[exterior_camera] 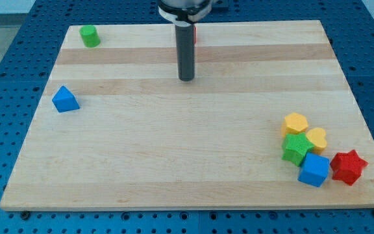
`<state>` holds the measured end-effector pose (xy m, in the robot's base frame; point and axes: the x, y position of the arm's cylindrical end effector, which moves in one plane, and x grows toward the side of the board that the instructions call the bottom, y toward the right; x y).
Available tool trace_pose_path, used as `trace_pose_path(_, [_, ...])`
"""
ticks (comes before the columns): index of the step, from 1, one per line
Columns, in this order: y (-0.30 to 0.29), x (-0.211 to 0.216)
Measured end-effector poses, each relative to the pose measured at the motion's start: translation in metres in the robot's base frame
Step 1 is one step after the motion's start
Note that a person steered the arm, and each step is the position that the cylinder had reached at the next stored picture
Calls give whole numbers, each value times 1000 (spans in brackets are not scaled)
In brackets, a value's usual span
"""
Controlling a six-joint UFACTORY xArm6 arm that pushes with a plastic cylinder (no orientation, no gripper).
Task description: Move your arm towards the top side of the board
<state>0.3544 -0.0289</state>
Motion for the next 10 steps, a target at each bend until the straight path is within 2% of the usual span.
trace_pose_path(3, [-53, -40])
trace_pose_path(6, [-72, -122])
trace_pose_path(10, [-72, -141])
